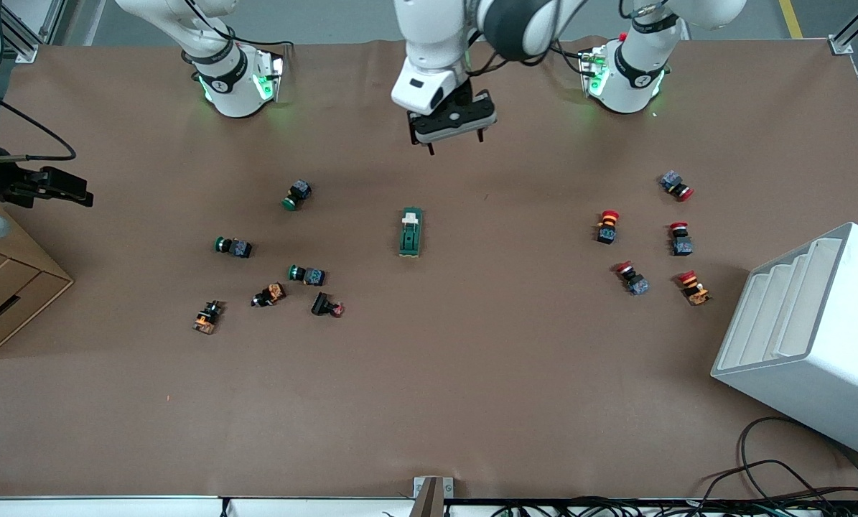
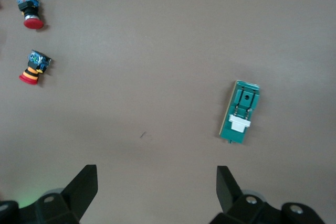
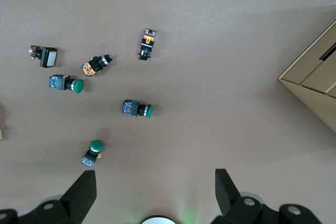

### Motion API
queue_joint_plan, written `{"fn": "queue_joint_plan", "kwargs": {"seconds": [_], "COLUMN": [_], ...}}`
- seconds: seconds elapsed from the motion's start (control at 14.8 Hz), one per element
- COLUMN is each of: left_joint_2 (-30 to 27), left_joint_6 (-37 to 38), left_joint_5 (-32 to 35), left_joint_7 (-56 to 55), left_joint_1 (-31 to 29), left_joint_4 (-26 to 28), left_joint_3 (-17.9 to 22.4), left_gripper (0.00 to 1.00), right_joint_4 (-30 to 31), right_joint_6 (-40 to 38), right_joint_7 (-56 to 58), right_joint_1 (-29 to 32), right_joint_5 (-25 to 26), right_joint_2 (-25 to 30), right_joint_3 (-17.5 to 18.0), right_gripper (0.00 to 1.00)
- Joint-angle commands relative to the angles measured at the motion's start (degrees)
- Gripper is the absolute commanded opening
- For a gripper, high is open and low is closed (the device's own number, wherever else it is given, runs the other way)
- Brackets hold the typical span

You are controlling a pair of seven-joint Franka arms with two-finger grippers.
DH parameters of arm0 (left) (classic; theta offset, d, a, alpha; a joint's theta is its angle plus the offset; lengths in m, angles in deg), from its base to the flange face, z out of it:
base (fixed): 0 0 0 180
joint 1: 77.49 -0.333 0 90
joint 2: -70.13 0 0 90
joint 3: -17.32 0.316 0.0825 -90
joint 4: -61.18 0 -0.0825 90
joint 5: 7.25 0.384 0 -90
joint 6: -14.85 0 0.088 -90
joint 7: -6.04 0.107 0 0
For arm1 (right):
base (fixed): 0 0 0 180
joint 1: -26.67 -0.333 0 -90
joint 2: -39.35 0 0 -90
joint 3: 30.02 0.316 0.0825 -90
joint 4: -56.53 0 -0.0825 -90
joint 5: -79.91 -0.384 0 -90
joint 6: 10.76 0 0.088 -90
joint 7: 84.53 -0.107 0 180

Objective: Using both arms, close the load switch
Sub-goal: 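Reach the right gripper toward the switch while the left gripper hovers above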

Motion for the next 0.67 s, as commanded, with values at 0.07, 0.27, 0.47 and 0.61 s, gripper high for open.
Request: {"fn": "queue_joint_plan", "kwargs": {"seconds": [0.07, 0.27, 0.47, 0.61], "left_joint_2": [4.8, 9.7, 14.4, 18.2], "left_joint_6": [-5.5, -8.6, -12.8, -15.2], "left_joint_5": [3.2, 10.2, 18.7, 24.4], "left_joint_7": [-10.8, -18.5, -29.5, -35.8], "left_joint_1": [3.8, 7.1, 9.4, 11.2], "left_joint_4": [0.8, 0.8, 0.8, 0.7], "left_joint_3": [0.4, 0.4, 0.3, 0.3], "left_gripper": [1.00, 1.00, 1.00, 1.00], "right_joint_4": [0.3, 0.4, 0.5, 0.4], "right_joint_6": [0.6, 3.1, 5.9, 7.4], "right_joint_7": [-11.5, -21.4, -31.2, -38.0], "right_joint_1": [-3.7, -8.0, -13.3, -16.1], "right_joint_5": [0.3, -1.3, -2.7, -2.7], "right_joint_2": [-1.4, -3.2, -5.8, -6.9], "right_joint_3": [0.7, 0.7, 0.7, 0.8], "right_gripper": [1.00, 1.00, 1.00, 1.00]}}
